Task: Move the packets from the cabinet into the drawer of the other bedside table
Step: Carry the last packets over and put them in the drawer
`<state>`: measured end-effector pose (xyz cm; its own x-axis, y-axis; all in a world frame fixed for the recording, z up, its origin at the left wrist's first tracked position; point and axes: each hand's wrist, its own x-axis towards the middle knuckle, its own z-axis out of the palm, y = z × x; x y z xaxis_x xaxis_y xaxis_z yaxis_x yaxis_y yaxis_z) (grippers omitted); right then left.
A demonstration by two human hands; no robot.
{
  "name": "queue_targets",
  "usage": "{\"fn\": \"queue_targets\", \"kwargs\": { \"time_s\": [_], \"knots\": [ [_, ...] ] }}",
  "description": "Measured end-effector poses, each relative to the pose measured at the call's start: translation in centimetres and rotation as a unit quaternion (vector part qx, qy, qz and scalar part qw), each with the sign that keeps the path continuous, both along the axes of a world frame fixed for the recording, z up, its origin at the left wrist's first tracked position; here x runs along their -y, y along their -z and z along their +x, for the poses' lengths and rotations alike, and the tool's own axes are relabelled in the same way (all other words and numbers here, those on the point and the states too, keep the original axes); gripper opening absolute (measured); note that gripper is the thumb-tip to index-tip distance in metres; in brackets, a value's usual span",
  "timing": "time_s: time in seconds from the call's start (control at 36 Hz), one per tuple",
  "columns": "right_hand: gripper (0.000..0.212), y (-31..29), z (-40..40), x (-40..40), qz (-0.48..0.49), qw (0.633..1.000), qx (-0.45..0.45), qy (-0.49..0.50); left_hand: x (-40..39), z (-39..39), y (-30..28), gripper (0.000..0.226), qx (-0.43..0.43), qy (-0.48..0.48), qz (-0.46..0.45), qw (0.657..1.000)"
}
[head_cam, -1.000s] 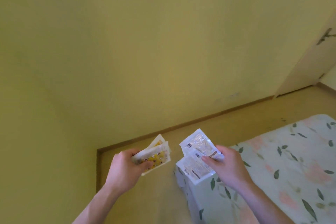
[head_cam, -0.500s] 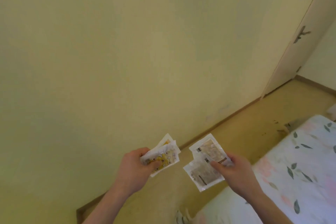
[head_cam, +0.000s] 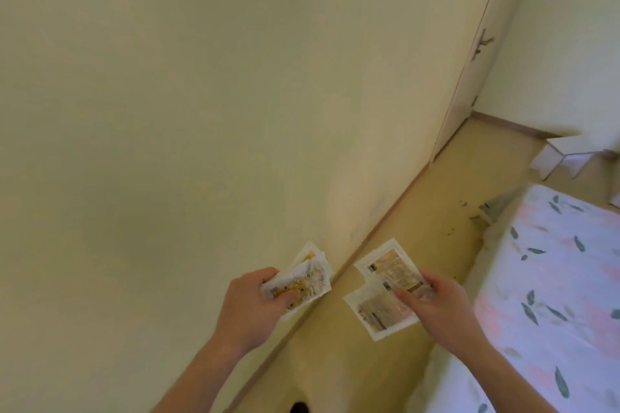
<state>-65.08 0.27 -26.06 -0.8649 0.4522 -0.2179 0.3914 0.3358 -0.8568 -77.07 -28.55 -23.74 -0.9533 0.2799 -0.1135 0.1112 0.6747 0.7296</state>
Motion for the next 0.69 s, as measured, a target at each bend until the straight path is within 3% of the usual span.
{"fn": "queue_targets", "kwargs": {
  "time_s": [0.22, 0.28, 0.39, 0.56, 0.69],
  "knots": [
    [0.02, -0.8, -2.3, -3.1, -0.002, 0.99, 0.002, 0.139, -8.2, -9.3, 0.3, 0.03, 0.026, 0.137, -0.002, 0.99],
    [0.02, -1.2, -2.2, -4.5, -0.001, 0.985, 0.0, 0.174, -11.3, -10.6, -0.1, 0.023, 0.043, 0.172, 0.006, 0.984],
    [0.015, -1.5, -1.9, -8.2, 0.0, 0.97, 0.014, 0.243, -18.1, -12.9, -0.5, 0.04, 0.058, 0.257, 0.024, 0.964],
    [0.014, -0.9, -3.5, -15.8, 0.004, 0.95, 0.01, 0.312, -28.7, -17.4, -0.3, 0.015, 0.051, 0.325, 0.031, 0.944],
    [0.013, -0.3, -6.7, -23.9, -0.015, 0.941, 0.008, 0.339, -38.1, -21.9, 0.5, 0.01, 0.033, 0.339, 0.024, 0.94]
  ]
}}
